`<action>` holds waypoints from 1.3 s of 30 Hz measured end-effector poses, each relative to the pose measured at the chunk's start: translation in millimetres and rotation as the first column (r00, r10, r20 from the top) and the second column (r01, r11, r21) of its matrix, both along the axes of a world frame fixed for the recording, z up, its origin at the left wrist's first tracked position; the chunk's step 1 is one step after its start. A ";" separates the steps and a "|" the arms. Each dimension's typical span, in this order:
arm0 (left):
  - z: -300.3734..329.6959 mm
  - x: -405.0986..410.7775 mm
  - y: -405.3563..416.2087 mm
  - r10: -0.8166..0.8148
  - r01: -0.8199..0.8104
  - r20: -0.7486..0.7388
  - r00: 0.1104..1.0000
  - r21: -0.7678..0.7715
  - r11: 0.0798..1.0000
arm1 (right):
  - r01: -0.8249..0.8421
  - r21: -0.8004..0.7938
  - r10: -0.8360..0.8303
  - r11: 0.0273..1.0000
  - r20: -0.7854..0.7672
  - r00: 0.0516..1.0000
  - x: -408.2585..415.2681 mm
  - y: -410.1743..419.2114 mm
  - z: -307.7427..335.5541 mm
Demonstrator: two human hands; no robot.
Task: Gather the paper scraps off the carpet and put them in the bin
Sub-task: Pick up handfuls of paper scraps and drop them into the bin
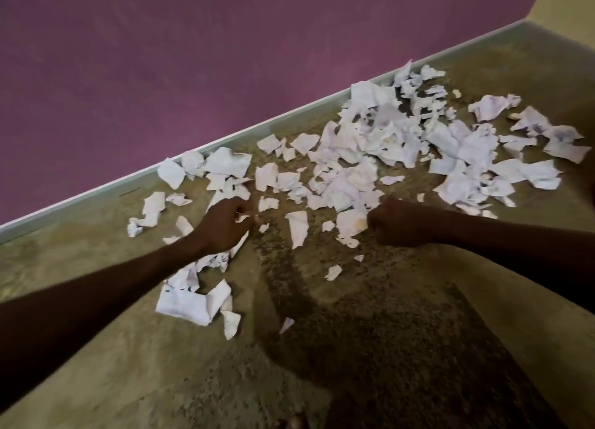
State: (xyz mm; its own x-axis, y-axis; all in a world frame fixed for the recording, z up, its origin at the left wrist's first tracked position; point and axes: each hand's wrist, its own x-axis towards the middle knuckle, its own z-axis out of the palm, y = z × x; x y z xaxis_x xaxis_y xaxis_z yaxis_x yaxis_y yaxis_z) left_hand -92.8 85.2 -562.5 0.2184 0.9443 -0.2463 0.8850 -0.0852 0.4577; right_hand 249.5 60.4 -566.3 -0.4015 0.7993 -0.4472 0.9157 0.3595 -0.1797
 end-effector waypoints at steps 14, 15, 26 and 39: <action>-89.0 -92.2 -119.0 0.326 -0.336 -0.236 0.915 0.001 0.942 | -0.214 0.087 0.229 0.973 -0.229 0.946 -84.0 -47.5 -33.1; -95.6 -90.5 -118.4 0.325 -0.332 -0.235 0.916 0.010 0.943 | -0.227 0.097 0.244 0.969 -0.232 0.942 -86.4 -49.1 -32.0; -105.5 -87.0 -80.1 0.235 -0.236 0.023 0.972 0.117 0.965 | -0.390 0.219 0.406 0.894 -0.032 0.913 -89.8 -69.1 -55.2; -104.1 -104.4 -37.4 0.218 -0.176 -0.301 0.928 0.161 0.971 | -0.497 0.156 0.507 0.854 -0.027 0.862 -168.3 -103.0 -80.4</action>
